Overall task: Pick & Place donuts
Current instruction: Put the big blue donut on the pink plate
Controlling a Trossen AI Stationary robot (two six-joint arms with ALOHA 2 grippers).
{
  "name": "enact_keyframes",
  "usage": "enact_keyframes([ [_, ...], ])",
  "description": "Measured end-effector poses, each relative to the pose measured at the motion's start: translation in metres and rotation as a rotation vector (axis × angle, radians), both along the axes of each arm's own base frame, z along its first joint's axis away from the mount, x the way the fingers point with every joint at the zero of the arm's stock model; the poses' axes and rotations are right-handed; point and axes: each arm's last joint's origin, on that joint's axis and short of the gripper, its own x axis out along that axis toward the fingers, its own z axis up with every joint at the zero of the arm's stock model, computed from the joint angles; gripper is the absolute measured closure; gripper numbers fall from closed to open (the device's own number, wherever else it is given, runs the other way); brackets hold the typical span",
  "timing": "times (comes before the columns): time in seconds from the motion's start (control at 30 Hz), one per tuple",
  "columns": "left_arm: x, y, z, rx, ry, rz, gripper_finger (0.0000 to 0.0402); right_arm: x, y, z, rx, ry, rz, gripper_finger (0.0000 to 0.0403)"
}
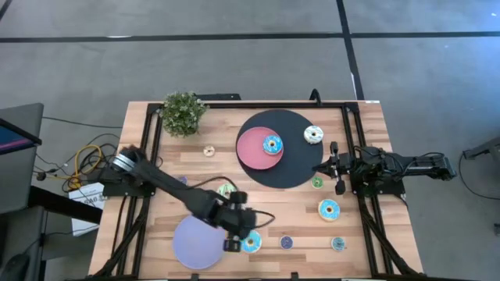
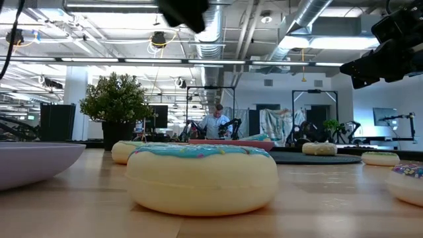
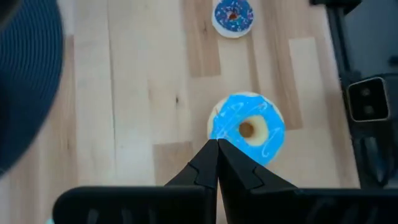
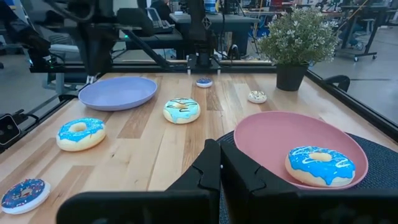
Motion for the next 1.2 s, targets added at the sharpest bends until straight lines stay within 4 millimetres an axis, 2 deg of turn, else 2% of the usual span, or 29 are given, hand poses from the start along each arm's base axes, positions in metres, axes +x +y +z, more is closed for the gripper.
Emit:
enact_keyframes([
  [0.2,-0.037,0.012,0.01,-0.139,-0.122,0.049,0.0401,0.0,0.0,0.0,0.0,0.0,0.0,0.0403],
  [0.33,-0.046,0.015,0.019,-0.176,-0.146,0.07,0.0401,0.0,0.0,0.0,0.0,0.0,0.0,0.0403],
  [0.47,-0.05,0.004,0.029,-0.22,-0.211,0.039,0.0385,0.0,0.0,0.0,0.0,0.0,0.0,0.0403],
  [0.7,-0.051,-0.014,0.033,-0.203,-0.325,0.038,0.032,0.0,0.0,0.0,0.0,0.0,0.0,0.0403],
  [0.87,-0.05,-0.016,0.037,-0.183,-0.38,0.046,0.0265,0.0,0.0,0.0,0.0,0.0,0.0,0.0403],
  [1.0,-0.048,-0.018,0.041,-0.235,-0.42,0.064,0.0221,0.0,0.0,0.0,0.0,0.0,0.0,0.0403],
  [1.2,-0.046,-0.022,0.047,-0.252,-0.491,0.081,0.0173,0.0,0.0,0.0,0.0,0.0,0.0,0.0403],
])
